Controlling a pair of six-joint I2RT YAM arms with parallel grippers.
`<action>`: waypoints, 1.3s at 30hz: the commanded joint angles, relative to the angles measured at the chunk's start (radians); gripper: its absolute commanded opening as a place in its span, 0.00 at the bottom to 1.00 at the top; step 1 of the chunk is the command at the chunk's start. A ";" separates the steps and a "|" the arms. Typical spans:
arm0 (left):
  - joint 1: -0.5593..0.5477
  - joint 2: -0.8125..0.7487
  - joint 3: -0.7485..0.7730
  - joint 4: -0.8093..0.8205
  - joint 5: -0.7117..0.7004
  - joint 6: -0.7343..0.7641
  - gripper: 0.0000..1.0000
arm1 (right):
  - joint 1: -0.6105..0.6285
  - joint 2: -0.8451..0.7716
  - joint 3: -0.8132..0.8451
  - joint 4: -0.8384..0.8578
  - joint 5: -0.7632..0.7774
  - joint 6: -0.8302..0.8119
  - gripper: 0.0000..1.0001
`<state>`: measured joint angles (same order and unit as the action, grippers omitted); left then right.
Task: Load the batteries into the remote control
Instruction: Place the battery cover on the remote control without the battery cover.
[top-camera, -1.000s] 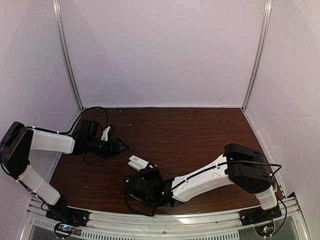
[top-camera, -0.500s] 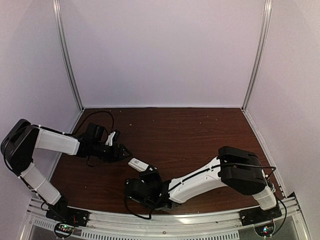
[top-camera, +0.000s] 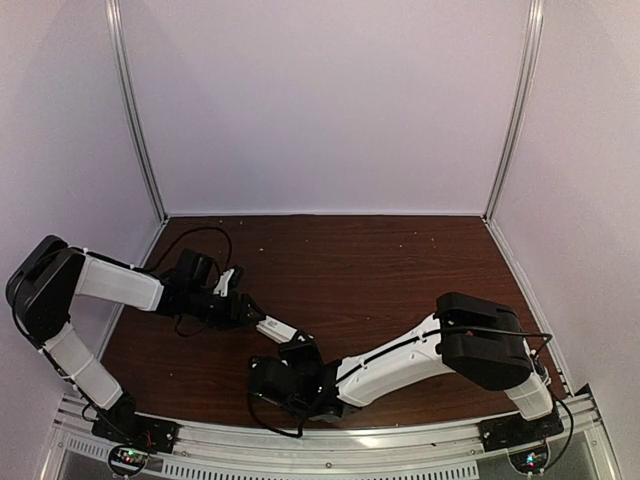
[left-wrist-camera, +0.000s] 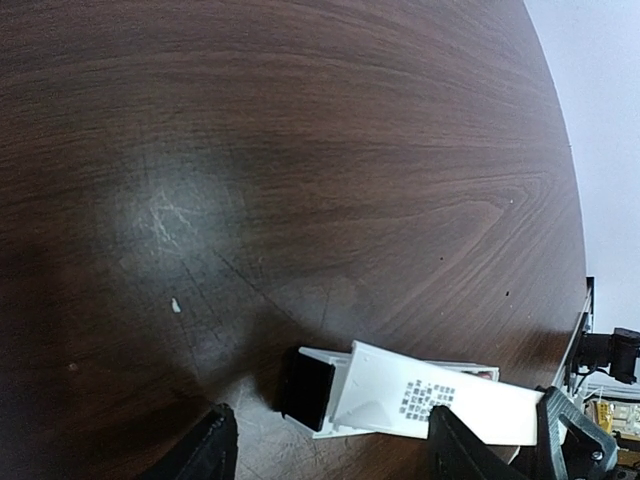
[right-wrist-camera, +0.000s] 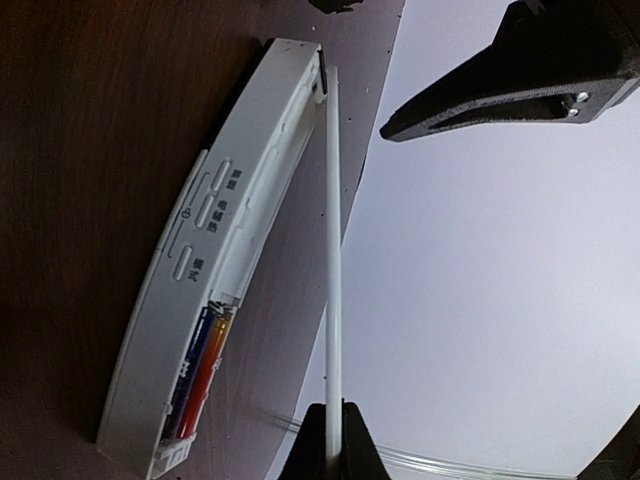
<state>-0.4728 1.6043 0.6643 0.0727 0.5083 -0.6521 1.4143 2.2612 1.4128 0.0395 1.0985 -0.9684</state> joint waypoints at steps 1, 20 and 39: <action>-0.006 0.019 0.030 -0.002 -0.009 0.016 0.66 | 0.003 0.014 0.033 -0.025 -0.003 0.042 0.00; -0.013 0.048 0.026 -0.002 -0.010 0.011 0.59 | 0.005 0.009 0.000 -0.075 -0.033 0.100 0.00; -0.013 0.045 0.026 0.004 -0.020 0.008 0.61 | 0.011 0.022 0.022 -0.088 -0.028 0.157 0.00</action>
<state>-0.4801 1.6485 0.6773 0.0662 0.5037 -0.6521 1.4189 2.2669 1.4288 -0.0277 1.0744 -0.8410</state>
